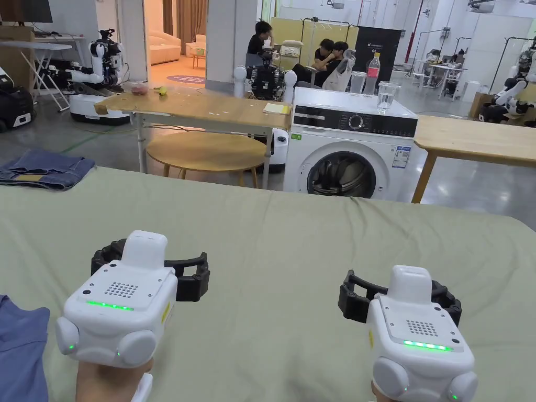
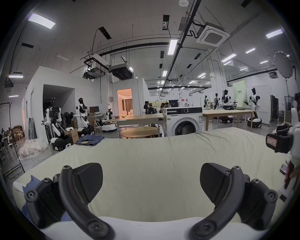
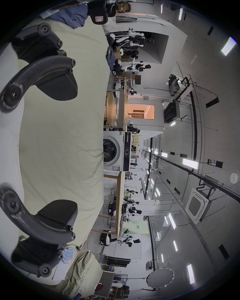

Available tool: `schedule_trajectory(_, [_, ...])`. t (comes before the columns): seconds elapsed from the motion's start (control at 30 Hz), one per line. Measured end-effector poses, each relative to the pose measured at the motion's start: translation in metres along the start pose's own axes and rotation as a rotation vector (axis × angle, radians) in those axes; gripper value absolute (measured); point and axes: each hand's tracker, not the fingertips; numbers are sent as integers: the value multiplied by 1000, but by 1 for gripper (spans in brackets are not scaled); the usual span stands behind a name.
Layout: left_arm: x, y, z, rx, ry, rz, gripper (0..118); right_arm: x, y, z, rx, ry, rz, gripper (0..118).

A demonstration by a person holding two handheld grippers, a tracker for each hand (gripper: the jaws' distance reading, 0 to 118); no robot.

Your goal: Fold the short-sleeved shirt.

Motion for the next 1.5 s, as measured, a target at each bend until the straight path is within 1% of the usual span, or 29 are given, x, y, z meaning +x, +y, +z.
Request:
schedule_trajectory(0.2, [0, 0, -1, -4, 1, 17, 117, -1, 1, 0, -2, 2, -9, 118])
schedule_trajectory(0.43, [0, 3, 0, 5, -4, 6, 117, -6, 1, 0, -2, 8, 3, 118])
schedule_trajectory(0.7, [-2, 4, 2, 19, 4, 1, 117, -5, 2, 2, -4, 7, -27, 118])
schedule_trajectory(0.93, [-4, 5, 5, 28, -3, 5, 117, -8, 3, 5, 4, 12, -12, 118])
schedule_trajectory(1.17, [-3, 5, 6, 35, -9, 17, 117, -10, 4, 8, 8, 15, -16, 118])
schedule_trajectory(1.2, [-2, 5, 7, 35, -8, 17, 116, -10, 3, 8, 8, 14, -18, 116])
schedule_trajectory(1.23, [-2, 5, 8, 37, -9, 20, 111, -10, 3, 8, 10, 12, -20, 112])
schedule_trajectory(1.27, [-2, 4, 9, 48, -9, 24, 101, -11, 2, 9, 14, 7, -23, 102])
schedule_trajectory(1.33, [-2, 3, 11, 54, -10, 23, 52, -12, 3, 13, 27, 1, -26, 44])
schedule_trajectory(1.37, [-1, 3, 10, 49, -9, 19, 24, -13, 3, 13, 27, -2, -23, 16])
schedule_trajectory(1.4, [0, 4, 9, 38, -2, 12, 3, -13, 3, 12, 23, -6, -17, 5])
schedule_trajectory(1.47, [2, 3, 9, 41, 31, -1, 0, -13, 3, 13, 19, -11, -23, 1])
schedule_trajectory(1.5, [1, 3, 11, 48, 30, 1, 0, -11, 3, 14, 27, 7, -33, 0])
